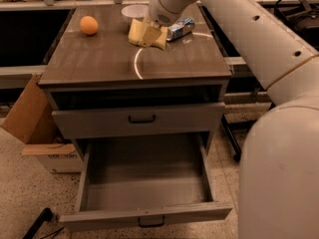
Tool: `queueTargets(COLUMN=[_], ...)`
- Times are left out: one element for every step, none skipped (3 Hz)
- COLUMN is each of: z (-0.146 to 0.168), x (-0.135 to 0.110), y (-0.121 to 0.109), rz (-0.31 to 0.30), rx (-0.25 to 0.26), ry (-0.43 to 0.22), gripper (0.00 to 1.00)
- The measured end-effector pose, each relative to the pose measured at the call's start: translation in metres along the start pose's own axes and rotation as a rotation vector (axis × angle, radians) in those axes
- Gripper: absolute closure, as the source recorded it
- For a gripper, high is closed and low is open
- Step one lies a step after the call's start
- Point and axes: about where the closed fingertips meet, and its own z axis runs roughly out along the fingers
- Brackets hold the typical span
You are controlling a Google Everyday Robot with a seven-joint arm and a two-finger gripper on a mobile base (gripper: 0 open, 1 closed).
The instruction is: Pick sponge from middle drawer and place on counter
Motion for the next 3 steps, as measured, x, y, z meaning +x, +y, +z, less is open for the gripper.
queueTargets(z=[0.006, 0.017, 0.034], x=[0.008, 0.015, 0.025], y=[-0.004, 0.000, 0.011], rz=[0.032, 0.066, 0.125], rx=[-0.023, -0.062, -0.113], ry=[0.079, 0.104, 0.076], gripper=[0.58, 0.35, 0.04])
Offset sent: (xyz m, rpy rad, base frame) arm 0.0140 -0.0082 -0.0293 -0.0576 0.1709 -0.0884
